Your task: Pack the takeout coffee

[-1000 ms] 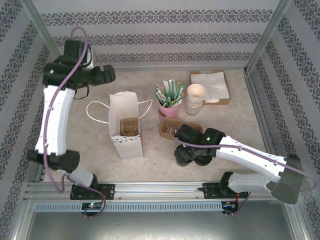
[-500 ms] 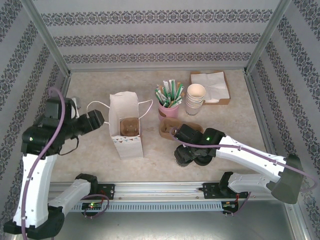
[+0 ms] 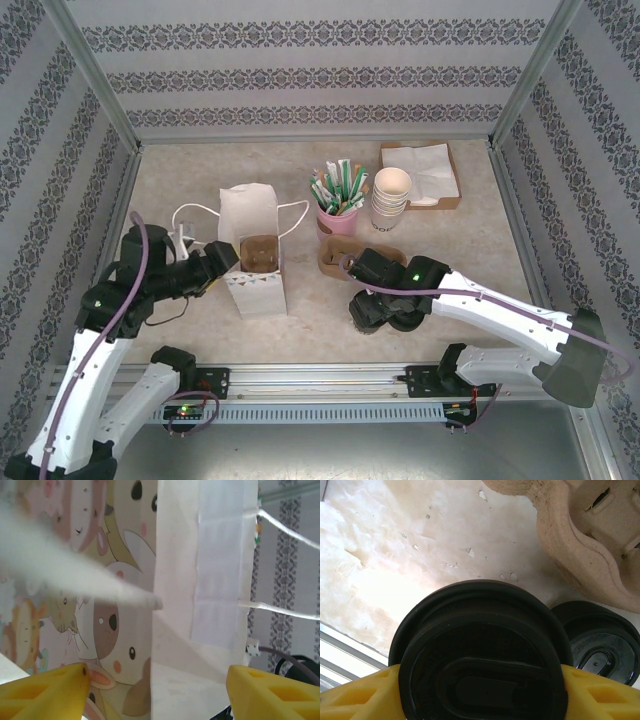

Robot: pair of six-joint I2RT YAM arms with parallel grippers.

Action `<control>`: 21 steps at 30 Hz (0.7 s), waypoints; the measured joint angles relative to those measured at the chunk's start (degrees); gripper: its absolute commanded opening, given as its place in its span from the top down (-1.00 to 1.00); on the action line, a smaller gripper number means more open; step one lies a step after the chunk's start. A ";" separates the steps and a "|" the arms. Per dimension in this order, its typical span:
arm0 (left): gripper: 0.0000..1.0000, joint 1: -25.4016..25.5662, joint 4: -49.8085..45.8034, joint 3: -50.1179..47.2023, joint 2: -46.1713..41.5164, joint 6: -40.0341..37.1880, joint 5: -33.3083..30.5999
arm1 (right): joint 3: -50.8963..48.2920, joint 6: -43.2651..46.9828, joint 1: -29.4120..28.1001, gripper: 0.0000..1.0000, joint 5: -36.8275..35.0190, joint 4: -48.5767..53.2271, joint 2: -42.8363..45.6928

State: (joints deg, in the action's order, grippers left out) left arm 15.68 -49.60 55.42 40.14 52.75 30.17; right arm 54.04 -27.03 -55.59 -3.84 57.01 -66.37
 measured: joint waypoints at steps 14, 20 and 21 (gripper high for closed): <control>-0.61 19.63 24.20 -12.20 2.60 10.88 -3.06 | 0.81 0.00 0.02 -0.17 -0.42 0.00 -0.15; -0.87 24.48 27.50 -12.52 4.46 11.76 -6.56 | 2.14 -0.04 0.74 -0.16 -0.85 0.63 -0.15; -0.95 24.50 26.84 -12.22 4.31 11.56 -7.58 | 2.29 -0.11 0.74 -0.16 -0.90 0.68 -0.13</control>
State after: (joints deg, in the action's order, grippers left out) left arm 40.18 -22.76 43.20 44.45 64.31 22.59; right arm 56.34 -27.14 -54.85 -4.73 57.69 -66.50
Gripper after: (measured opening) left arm 0.923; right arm 0.656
